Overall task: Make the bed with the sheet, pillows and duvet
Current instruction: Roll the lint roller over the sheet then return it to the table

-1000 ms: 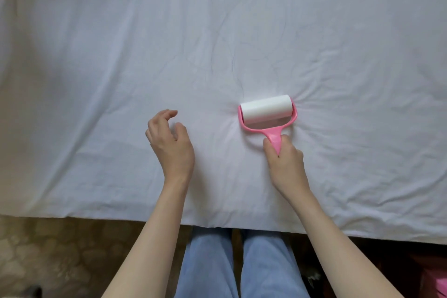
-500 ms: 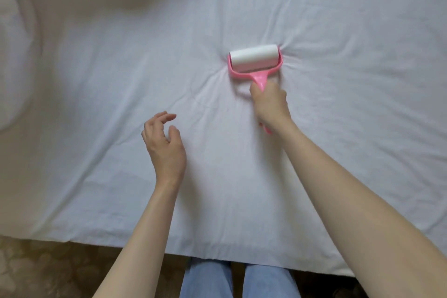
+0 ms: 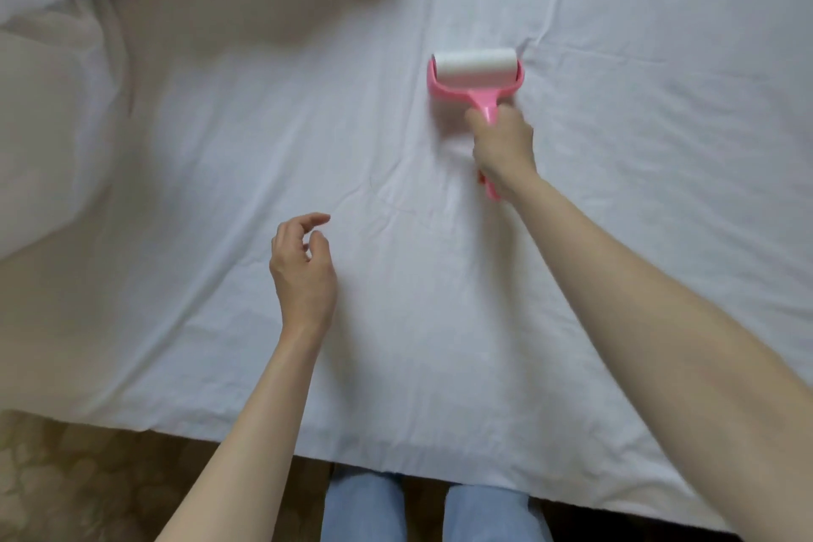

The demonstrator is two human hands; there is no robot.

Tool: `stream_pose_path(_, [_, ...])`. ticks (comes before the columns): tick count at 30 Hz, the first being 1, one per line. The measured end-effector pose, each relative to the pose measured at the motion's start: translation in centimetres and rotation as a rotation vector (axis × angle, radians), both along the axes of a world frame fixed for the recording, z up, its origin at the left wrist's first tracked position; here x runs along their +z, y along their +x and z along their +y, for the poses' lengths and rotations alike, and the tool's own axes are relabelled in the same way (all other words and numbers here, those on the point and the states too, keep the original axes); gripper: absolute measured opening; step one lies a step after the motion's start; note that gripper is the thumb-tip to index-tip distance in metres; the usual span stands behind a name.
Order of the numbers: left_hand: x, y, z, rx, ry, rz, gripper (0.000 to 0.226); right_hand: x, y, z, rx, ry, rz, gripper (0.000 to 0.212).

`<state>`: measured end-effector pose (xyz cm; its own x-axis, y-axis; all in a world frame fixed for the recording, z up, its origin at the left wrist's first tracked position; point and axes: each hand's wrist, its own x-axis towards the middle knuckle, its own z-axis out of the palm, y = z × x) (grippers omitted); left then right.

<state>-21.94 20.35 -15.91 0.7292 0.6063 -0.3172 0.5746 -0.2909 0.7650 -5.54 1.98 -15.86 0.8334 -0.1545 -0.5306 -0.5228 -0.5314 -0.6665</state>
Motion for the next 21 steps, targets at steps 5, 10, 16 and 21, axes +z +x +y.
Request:
stream_pose_path(5, [0.3, -2.3, 2.2, 0.009, -0.065, 0.073, 0.034, 0.9, -10.0, 0.1, -0.133, 0.055, 0.052, 0.033])
stream_pose_path(10, [1.4, -2.9, 4.1, -0.156, -0.093, 0.067, 0.034, 1.0, -19.3, 1.6, -0.191, 0.014, 0.125, 0.037])
stream_pose_path(16, [2.1, -2.2, 7.1, -0.379, -0.053, 0.008, 0.031, 0.3, -25.7, 5.2, -0.235, -0.014, 0.158, 0.042])
stream_pose_path(21, [1.7, -2.9, 9.3, -0.424, -0.069, 0.004, 0.032, -0.8, -29.0, 8.0, -0.192, -0.062, 0.203, 0.044])
